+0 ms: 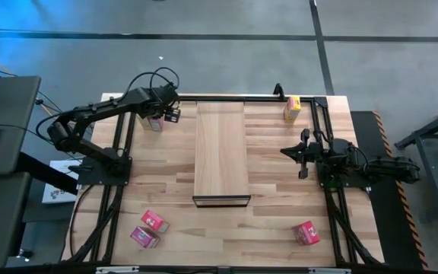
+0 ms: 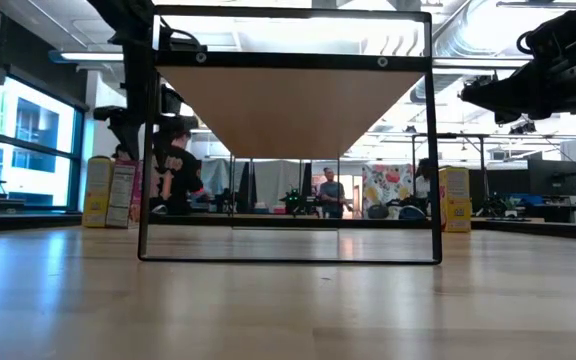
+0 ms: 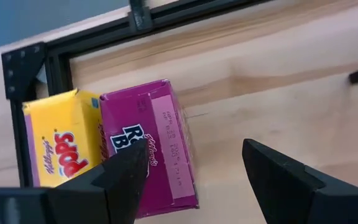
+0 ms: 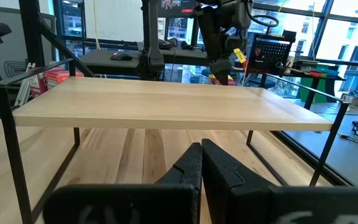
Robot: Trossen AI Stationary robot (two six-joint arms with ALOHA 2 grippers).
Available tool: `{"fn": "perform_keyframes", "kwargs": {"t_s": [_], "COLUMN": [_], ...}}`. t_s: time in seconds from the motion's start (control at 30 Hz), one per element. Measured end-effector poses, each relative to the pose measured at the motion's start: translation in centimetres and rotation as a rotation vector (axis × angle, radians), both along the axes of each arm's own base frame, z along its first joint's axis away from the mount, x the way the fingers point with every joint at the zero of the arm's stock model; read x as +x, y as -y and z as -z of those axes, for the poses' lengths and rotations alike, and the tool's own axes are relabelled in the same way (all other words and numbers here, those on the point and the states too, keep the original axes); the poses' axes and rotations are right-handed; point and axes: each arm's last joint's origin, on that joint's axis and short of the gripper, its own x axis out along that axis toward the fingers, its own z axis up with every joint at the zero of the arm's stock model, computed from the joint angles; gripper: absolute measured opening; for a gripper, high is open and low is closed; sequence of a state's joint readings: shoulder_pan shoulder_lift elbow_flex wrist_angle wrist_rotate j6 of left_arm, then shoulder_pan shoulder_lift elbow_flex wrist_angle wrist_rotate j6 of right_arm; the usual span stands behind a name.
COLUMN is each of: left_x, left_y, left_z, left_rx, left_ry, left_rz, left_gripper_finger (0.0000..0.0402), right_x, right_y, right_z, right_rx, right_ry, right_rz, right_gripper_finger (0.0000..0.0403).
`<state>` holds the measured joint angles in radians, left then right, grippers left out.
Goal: Stack cereal on shelf
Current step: Put the top purple cereal box on the shelf
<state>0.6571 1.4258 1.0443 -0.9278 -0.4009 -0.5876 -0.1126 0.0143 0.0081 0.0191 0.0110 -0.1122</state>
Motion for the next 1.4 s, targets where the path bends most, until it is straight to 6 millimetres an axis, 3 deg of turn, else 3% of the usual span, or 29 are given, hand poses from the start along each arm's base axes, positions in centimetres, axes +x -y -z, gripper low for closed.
{"fn": "perform_keyframes", "kwargs": {"t_s": [0.5,0.9,1.4], "left_x": [0.1,0.9,-0.3], "left_y": [-0.1,-0.6,-0.4], "left_z": [0.0,-0.2,-1.5], "left_rx": [0.009,0.022,0.062], "left_ry": [-0.03,0.085,0.094], "left_rz": [0.076,0.084,0.07], "left_gripper_finger": [0.0252,0.0252,0.0252], "right_x": [0.0,0.0,0.0], "right_y": [0.0,0.0,0.0], "right_z": [0.0,0.0,0.0], "right_rx": [0.0,0.0,0.0], "right_ry": [0.0,0.0,-0.001], "right_rz": [0.0,0.0,0.0], "right_gripper_finger": [0.0,0.0,0.0]}}
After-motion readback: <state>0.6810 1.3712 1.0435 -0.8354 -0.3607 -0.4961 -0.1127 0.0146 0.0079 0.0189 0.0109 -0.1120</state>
